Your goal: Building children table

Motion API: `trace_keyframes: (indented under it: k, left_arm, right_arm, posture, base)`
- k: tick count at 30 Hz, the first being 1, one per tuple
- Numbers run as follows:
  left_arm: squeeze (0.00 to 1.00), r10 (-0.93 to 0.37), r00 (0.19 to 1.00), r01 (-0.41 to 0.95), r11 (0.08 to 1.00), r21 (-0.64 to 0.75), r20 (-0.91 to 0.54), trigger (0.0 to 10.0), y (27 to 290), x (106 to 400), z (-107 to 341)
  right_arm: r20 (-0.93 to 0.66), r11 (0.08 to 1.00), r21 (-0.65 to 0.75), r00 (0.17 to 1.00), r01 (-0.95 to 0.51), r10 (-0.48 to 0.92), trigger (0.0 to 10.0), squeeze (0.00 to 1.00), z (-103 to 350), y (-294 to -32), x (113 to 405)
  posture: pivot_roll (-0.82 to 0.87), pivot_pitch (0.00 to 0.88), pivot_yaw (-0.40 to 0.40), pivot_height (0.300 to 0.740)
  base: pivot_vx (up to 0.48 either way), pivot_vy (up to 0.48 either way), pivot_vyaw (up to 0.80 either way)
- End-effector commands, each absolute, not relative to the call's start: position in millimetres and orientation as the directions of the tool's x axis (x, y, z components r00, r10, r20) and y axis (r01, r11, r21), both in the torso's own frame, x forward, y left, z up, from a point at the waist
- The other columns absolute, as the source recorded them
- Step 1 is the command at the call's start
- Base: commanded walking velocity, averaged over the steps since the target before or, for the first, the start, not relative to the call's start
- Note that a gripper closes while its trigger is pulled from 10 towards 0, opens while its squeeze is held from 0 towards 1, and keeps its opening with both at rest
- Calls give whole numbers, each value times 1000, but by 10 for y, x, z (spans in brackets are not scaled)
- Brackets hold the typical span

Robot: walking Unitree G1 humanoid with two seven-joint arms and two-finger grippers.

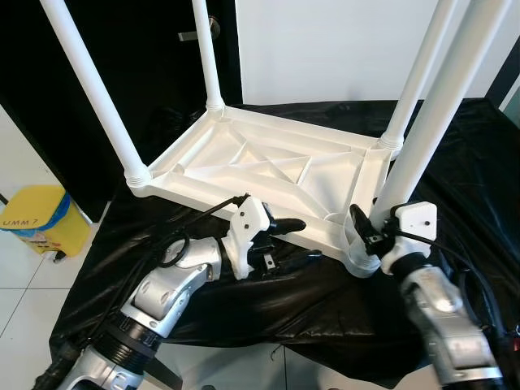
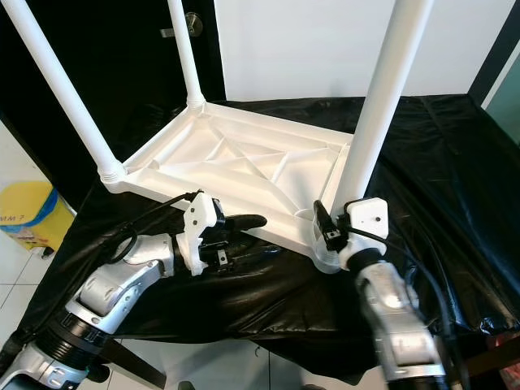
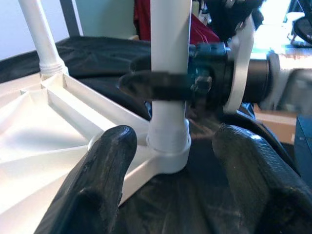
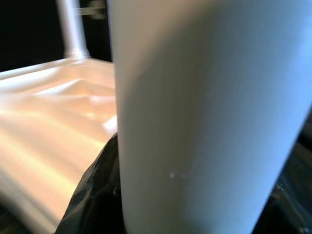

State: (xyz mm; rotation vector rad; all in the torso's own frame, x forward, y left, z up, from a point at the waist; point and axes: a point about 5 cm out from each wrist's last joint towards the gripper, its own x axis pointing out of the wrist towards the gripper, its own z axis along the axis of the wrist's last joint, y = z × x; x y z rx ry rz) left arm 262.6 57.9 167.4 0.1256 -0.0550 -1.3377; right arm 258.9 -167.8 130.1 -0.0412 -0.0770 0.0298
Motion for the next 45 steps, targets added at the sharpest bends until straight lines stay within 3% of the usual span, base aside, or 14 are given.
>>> trace_keyframes:
  k: [1,6,7,8,10,12,18,19,20,21,26,27,38,45]
  left_arm:
    - [0,-965,263,957,259,132,-17,10000,556,2636,1724]
    - [0,-958,287,950,287,123,15,10000,519,2657,1761]
    - [0,-952,304,945,306,117,36,10000,504,2674,1786]
    - [0,-941,332,935,339,108,70,10000,488,2704,1825]
    - [0,-941,332,935,339,108,70,10000,488,2704,1825]
    - [0,-916,383,915,393,88,117,10000,464,2760,1879]
    - [0,-912,393,912,403,74,118,10000,460,2770,1879]
    - [0,-908,401,909,411,72,119,10000,462,2781,1881]
    - [0,-908,401,909,411,72,119,10000,462,2781,1881]
    - [0,-903,411,904,421,72,125,10000,470,2795,1890]
    - [0,-899,419,900,430,70,128,10000,483,2808,1897]
    - [0,-895,426,897,437,68,132,10000,494,2819,1904]
    - [0,-897,421,900,432,62,135,10000,490,2831,1906]
    - [0,-903,414,902,424,79,110,10000,483,2834,1884]
  right_arm:
    - [-145,978,-113,971,175,-190,0,0,823,-1901,2467]
    - [-126,963,-108,958,245,-258,0,0,814,-1854,2463]
    - [-116,958,-106,954,265,-276,3294,0,819,-1835,2464]
    - [-106,960,-90,956,264,-273,10000,0,826,-1809,2468]
    - [-106,960,-90,956,264,-273,10000,0,826,-1809,2468]
    - [-58,971,-42,970,236,-238,10000,0,886,-1765,2473]
    - [-26,969,-32,969,244,-245,10000,0,930,-1759,2473]
    - [-7,971,-25,971,238,-239,10000,67,953,-1756,2479]
    - [-7,971,-25,971,238,-239,10000,67,953,-1756,2479]
    - [9,973,-1,973,229,-229,10000,1000,980,-1757,2485]
    - [8,976,7,976,219,-219,10000,1000,991,-1759,2495]
    - [34,982,7,981,189,-189,10000,0,1025,-1749,2505]
    - [164,984,-87,972,-155,167,10000,0,1294,-1842,2517]
    - [135,931,-171,929,-322,345,10000,0,1422,-1955,2587]
  posture:
    - [-167,42,42,740]
    - [-166,42,51,740]
    - [-166,42,51,740]
    - [-168,40,61,740]
    - [-168,40,61,740]
    - [-171,39,68,740]
    - [-172,39,71,740]
    - [-174,38,71,740]
    - [-174,38,71,740]
    - [-175,38,71,740]
    - [-175,37,70,740]
    - [-175,34,69,740]
    - [-190,31,83,740]
    - [-194,32,88,740]
  base:
    - [0,0,0]
    - [0,0,0]
    - [0,0,0]
    - [0,0,0]
    - [0,0,0]
    - [0,0,0]
    - [0,0,0]
    - [0,0,0]
    - [0,0,0]
    - [0,0,0]
    - [0,0,0]
    - [0,0,0]
    - [0,0,0]
    - [0,0,0]
